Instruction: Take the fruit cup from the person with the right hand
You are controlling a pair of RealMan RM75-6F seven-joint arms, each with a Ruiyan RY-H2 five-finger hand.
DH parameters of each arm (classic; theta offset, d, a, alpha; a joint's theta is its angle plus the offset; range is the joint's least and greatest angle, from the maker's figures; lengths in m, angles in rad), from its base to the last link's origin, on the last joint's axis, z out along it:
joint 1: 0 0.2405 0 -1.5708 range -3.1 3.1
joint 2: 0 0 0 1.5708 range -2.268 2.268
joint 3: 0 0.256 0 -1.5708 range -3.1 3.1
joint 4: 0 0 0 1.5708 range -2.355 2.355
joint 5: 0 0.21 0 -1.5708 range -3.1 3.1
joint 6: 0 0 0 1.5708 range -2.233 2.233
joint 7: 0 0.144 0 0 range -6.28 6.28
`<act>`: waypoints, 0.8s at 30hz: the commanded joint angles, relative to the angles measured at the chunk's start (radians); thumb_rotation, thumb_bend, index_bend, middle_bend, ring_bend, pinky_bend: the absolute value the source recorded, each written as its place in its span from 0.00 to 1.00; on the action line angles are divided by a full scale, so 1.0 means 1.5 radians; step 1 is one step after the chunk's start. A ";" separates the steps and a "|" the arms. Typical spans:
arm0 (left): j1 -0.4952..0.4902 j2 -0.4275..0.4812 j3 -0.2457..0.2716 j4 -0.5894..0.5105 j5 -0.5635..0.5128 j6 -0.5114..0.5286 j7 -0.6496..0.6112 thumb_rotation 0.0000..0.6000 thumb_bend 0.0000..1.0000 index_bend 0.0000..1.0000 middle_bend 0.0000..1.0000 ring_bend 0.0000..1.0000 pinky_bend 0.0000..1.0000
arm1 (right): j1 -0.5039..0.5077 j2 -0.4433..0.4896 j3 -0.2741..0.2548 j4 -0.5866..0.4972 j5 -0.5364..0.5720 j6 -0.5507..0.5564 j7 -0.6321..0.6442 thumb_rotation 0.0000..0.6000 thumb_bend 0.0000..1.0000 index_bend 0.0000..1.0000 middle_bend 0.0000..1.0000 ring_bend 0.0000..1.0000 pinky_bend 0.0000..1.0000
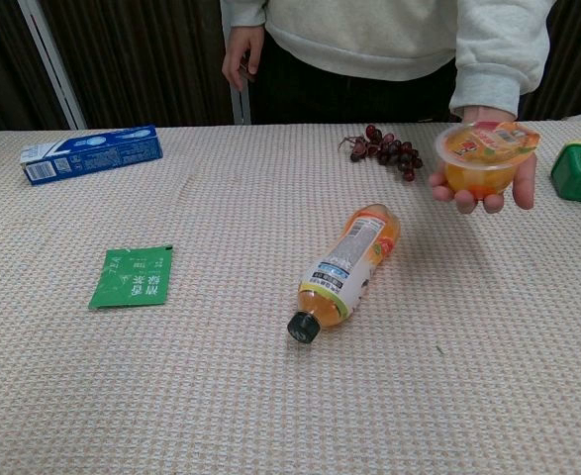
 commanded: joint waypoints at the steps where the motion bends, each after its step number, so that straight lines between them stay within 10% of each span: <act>1: 0.000 0.000 0.000 0.000 0.000 0.000 0.000 1.00 0.24 0.06 0.00 0.00 0.00 | 0.000 0.000 0.000 0.000 -0.001 0.000 -0.001 1.00 0.13 0.00 0.00 0.00 0.00; 16: -0.001 -0.001 -0.001 0.002 -0.002 -0.001 -0.002 1.00 0.24 0.06 0.00 0.00 0.00 | 0.002 0.006 0.000 -0.031 -0.002 -0.003 0.005 1.00 0.13 0.00 0.00 0.00 0.00; 24: -0.002 -0.003 -0.003 0.000 -0.004 -0.002 0.007 1.00 0.24 0.06 0.00 0.00 0.00 | 0.068 0.105 0.039 -0.256 0.046 -0.109 -0.070 1.00 0.13 0.05 0.00 0.00 0.00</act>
